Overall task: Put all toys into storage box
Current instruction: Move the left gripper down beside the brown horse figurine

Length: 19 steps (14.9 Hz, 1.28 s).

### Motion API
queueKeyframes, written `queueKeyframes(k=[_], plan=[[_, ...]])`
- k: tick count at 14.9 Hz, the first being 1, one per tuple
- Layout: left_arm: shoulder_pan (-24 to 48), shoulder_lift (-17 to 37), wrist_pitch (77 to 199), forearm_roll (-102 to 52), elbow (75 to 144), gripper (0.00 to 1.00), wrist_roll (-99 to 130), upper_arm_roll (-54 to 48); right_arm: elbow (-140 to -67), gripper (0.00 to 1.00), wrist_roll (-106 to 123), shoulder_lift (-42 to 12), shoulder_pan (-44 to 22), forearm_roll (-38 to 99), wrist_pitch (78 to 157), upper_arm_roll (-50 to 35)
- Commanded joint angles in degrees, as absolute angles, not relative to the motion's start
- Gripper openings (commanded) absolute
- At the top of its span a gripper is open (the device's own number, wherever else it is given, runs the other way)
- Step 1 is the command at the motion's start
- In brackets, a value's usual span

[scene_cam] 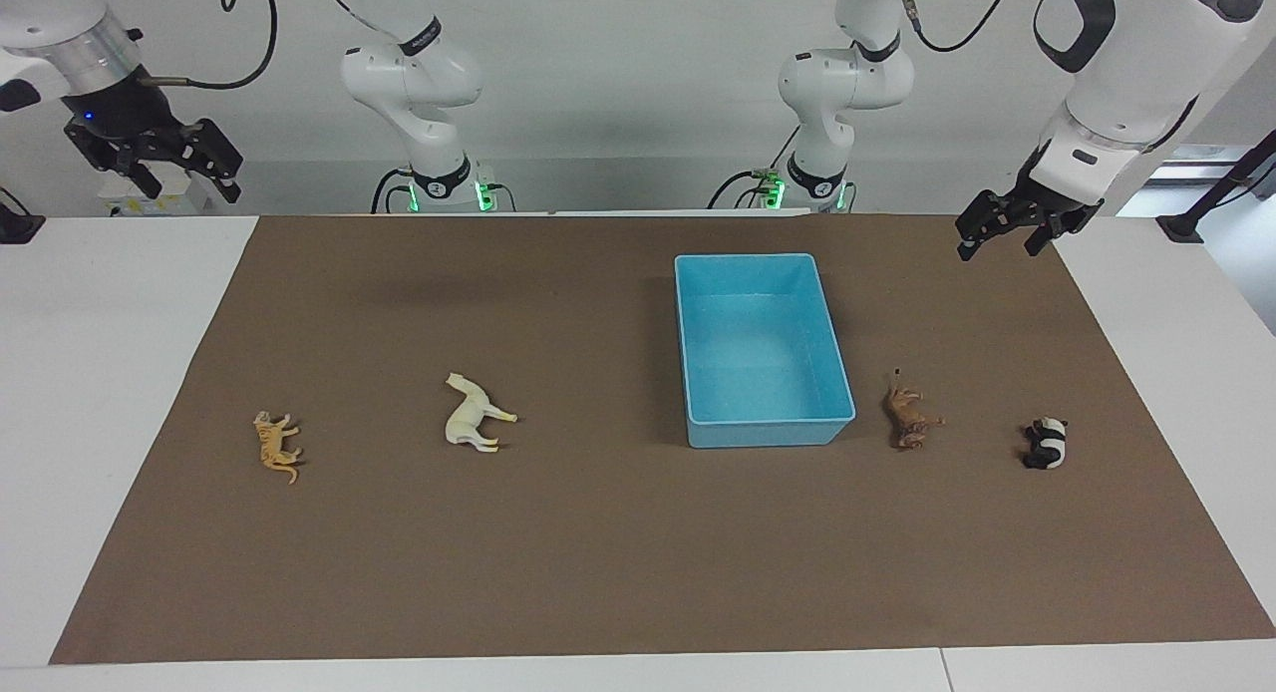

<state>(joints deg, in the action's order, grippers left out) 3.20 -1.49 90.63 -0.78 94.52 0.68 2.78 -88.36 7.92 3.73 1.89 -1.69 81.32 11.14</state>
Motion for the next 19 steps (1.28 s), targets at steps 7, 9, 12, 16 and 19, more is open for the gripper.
queueKeyframes(k=[7,9,12,16,19], plan=[[3.0,-2.5,91.0,-0.1,95.2,1.00,0.7,2.6,-88.3,1.00,7.0,4.2,2.3,-2.4,80.0,10.9],[3.3,-2.6,89.7,-0.1,95.4,1.00,0.6,2.6,-88.3,1.00,6.9,4.1,2.4,-2.4,79.9,10.9],[3.0,-4.0,95.8,-0.1,99.2,1.00,0.1,2.6,-89.2,1.00,8.1,4.7,4.0,-2.7,79.8,11.6],[3.1,-4.5,111.2,-0.1,109.3,1.00,0.0,2.6,-99.7,1.00,14.2,7.7,4.3,-2.8,90.2,11.6],[3.3,1.8,118.7,-0.1,110.5,1.00,0.0,2.6,-105.8,1.00,16.2,5.2,3.6,-2.8,99.0,11.5]])
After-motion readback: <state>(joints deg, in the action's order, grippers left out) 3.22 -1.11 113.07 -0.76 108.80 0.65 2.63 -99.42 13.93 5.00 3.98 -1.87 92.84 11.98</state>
